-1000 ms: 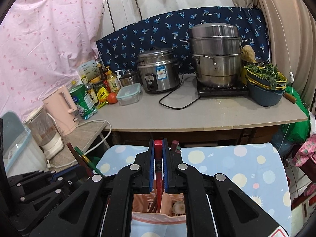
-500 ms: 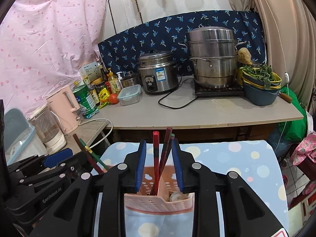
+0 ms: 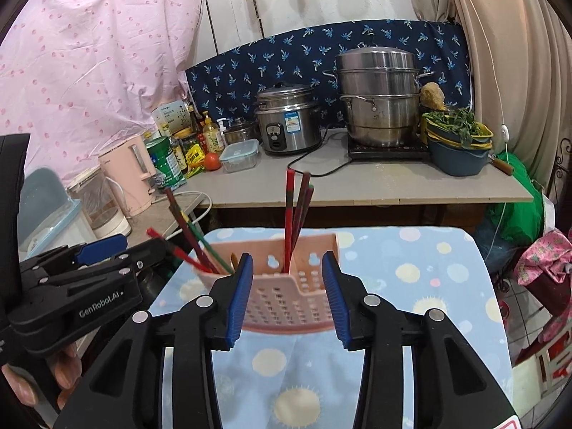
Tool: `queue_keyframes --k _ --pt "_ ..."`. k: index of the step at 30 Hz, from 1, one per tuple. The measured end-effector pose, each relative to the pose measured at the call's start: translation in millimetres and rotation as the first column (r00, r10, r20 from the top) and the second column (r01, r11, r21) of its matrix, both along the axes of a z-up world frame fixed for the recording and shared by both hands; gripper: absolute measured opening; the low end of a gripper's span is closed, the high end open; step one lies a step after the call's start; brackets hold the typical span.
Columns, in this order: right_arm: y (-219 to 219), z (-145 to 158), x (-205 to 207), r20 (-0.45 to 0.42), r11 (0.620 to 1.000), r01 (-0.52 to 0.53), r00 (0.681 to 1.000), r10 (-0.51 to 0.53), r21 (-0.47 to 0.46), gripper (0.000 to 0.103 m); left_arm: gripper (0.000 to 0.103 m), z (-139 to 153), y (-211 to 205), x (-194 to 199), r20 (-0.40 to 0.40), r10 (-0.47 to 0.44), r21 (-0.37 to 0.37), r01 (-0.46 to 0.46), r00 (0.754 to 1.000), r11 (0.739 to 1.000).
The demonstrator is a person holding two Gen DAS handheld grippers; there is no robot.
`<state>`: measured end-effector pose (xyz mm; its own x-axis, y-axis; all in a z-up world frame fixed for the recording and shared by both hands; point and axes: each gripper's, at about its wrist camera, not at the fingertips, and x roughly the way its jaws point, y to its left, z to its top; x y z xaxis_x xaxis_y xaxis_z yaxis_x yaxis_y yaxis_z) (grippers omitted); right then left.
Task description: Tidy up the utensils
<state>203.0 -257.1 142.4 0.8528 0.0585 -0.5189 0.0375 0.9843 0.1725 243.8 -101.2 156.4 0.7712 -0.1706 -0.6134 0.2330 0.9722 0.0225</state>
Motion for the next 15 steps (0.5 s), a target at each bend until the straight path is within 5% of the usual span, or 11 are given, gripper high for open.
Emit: queue_keyframes --k 15 --pt "8.2 -47.1 -61.2 -0.087 1.0 0.028 0.996 -0.029 -0.012 0.046 0.072 -32.9 8.1 -51.3 -0.048 0.007 0.013 -0.006 0.999 1.0"
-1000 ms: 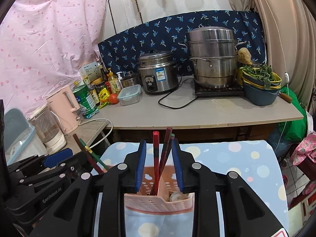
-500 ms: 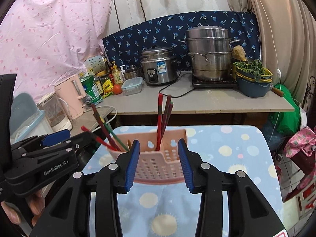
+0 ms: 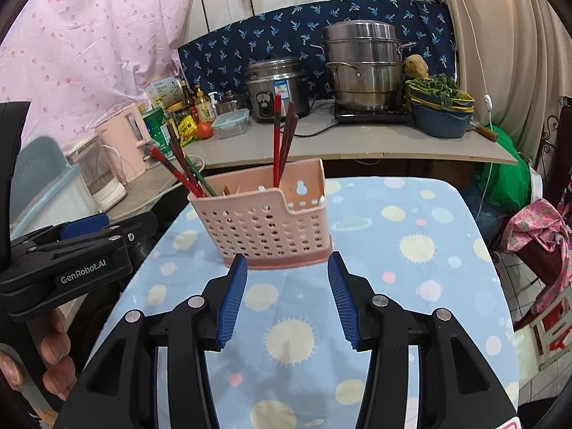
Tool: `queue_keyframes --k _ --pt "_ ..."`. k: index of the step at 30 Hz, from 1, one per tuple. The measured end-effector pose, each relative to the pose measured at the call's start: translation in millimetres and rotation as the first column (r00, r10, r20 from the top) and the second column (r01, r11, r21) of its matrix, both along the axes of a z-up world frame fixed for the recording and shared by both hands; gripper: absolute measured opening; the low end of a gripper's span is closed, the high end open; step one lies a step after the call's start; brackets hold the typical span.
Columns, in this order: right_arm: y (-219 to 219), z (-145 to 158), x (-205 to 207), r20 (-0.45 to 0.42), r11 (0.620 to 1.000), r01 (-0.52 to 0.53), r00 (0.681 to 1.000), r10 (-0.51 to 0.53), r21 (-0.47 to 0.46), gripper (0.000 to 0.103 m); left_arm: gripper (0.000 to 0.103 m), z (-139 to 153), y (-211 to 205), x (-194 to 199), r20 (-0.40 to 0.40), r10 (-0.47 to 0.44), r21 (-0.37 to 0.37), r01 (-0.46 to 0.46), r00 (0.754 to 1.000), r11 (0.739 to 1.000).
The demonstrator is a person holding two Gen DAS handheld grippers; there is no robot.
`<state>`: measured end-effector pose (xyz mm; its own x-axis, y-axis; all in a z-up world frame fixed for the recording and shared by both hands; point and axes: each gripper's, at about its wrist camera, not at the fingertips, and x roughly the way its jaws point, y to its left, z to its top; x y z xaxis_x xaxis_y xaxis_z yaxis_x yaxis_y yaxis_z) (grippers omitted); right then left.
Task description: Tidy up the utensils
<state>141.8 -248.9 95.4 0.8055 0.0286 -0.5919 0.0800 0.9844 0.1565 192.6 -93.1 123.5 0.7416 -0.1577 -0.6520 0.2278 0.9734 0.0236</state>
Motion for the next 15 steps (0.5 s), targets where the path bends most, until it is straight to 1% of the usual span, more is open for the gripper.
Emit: queue_keyframes --k 2,8,11,15 --pt "1.9 -4.8 -4.0 -0.009 1.0 0.002 1.0 -0.002 -0.008 0.047 0.074 -5.6 1.2 -5.2 -0.008 0.004 0.002 -0.004 1.0 1.0" --pt "7.8 -16.7 -14.2 -0.025 0.999 0.01 1.0 -0.011 -0.042 0.051 0.077 -20.7 6.6 -16.1 -0.034 0.014 0.006 -0.014 0.999 1.0" --pt "9.9 -21.7 -18.1 -0.03 0.999 0.017 0.999 -0.019 -0.047 0.054 0.085 -27.4 11.0 -21.0 -0.036 0.03 0.005 -0.03 0.999 1.0" --pt "13.5 -29.0 -21.3 -0.042 0.998 0.02 0.999 -0.022 -0.059 0.057 0.086 -34.9 14.5 -26.0 -0.04 0.041 0.013 -0.04 0.998 0.999"
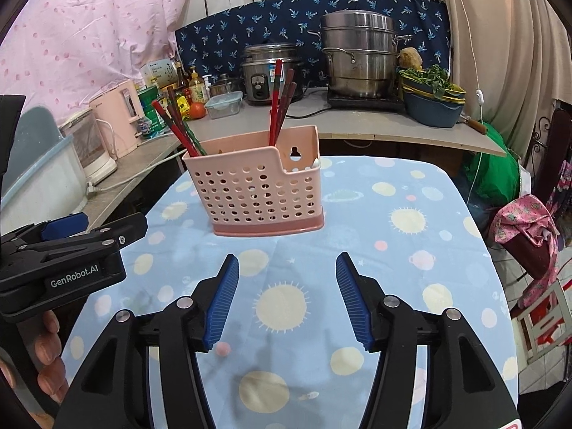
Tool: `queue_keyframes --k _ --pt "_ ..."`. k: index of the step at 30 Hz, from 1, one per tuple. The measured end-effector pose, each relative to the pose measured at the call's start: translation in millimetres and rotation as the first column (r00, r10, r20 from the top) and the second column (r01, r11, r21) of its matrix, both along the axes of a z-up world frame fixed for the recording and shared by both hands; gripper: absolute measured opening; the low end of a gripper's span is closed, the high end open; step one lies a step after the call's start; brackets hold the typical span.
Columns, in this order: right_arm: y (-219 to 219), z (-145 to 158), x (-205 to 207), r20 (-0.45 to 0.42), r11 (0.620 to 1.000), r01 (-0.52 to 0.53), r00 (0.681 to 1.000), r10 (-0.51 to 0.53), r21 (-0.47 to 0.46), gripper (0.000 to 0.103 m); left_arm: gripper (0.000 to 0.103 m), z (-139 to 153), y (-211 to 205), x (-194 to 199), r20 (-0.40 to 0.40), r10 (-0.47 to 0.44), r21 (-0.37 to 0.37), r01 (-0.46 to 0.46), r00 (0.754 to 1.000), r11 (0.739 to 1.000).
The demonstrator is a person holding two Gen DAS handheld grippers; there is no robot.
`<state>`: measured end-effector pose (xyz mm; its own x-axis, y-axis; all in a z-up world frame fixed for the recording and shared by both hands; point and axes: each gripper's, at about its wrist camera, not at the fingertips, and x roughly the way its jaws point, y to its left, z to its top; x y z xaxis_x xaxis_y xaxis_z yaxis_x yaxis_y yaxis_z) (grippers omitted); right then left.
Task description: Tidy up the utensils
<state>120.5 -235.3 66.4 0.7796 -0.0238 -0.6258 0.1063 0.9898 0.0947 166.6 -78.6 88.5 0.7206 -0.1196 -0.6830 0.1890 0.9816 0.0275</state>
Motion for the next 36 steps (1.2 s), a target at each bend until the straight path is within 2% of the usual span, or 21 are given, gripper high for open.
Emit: queue_keyframes --k 22,24,25,36 --pt "2.6 -16.9 -2.9 -0.029 1.0 0.03 0.999 -0.03 0.002 0.07 0.094 -25.0 8.1 -11.1 -0.018 0.038 0.015 -0.038 0.999 0.999" --pt "1.8 -18.4 -2.2 -0.029 0.999 0.032 0.999 -0.032 0.003 0.079 0.095 -27.0 8.2 -12.2 -0.017 0.037 0.014 -0.036 0.999 0.999" --pt "1.7 -18.9 -2.0 -0.029 0.999 0.034 0.999 -0.034 0.004 0.081 0.095 -28.0 8.4 -12.2 -0.017 0.037 0.014 -0.037 0.999 0.999" --pt "-2.0 -26.2 2.7 -0.047 0.999 0.054 0.997 -0.054 -0.002 0.087 0.096 -37.9 7.4 -11.6 -0.016 0.047 0.036 -0.046 0.999 0.998"
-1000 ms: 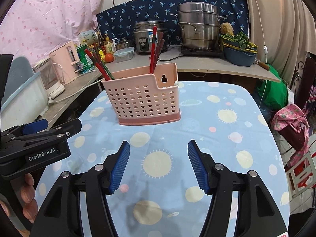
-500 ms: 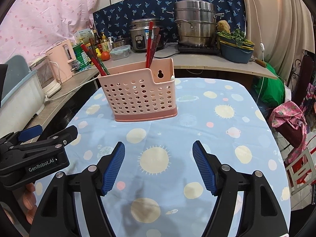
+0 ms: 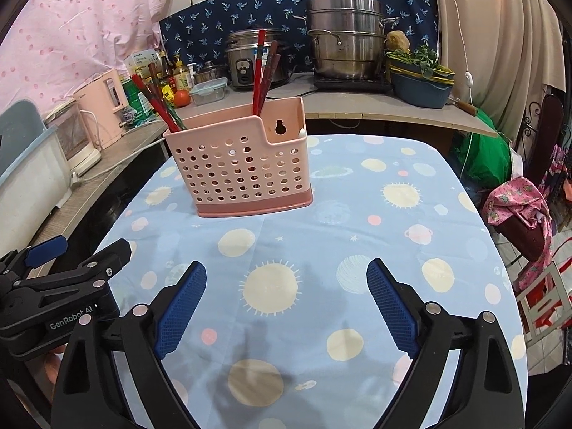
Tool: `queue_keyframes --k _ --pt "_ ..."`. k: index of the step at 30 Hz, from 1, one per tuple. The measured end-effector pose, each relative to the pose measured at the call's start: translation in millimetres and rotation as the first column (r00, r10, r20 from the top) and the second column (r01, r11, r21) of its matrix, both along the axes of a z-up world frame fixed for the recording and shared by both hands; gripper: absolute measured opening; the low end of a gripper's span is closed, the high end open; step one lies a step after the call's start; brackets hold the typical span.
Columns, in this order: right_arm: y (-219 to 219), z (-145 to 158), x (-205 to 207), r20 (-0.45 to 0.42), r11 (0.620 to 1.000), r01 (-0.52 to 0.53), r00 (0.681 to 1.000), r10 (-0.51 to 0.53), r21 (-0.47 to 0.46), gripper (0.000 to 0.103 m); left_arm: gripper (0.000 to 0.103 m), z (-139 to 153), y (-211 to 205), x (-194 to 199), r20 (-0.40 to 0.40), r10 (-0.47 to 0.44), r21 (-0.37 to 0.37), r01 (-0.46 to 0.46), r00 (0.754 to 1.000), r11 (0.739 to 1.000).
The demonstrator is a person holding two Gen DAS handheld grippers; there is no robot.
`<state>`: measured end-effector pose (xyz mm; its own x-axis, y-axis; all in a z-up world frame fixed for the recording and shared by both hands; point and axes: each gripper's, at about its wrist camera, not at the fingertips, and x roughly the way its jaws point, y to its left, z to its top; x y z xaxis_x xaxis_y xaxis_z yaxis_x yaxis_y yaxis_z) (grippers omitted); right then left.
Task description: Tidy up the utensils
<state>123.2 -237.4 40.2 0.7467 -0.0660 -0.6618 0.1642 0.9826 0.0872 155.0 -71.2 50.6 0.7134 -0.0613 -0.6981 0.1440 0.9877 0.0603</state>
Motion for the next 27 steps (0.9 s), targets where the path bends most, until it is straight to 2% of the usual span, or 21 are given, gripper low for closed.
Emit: queue_keyframes --k 3,5,27 --pt "-0.1 -1.7 -0.1 0.003 1.0 0.005 1.0 -0.005 -0.002 0.089 0.096 -1.1 -0.8 -0.1 0.003 0.003 0.008 -0.003 1.0 1.0" --pt "-0.1 -3.1 0.8 -0.001 1.0 0.004 1.0 -0.004 -0.003 0.097 0.096 -1.6 -0.9 0.2 -0.001 0.006 0.005 -0.006 1.0 1.0" --pt "-0.8 -10.0 6.9 -0.024 1.0 0.008 1.0 -0.008 0.007 0.097 0.096 -7.1 -2.1 4.6 -0.005 0.022 0.025 -0.021 1.0 0.999"
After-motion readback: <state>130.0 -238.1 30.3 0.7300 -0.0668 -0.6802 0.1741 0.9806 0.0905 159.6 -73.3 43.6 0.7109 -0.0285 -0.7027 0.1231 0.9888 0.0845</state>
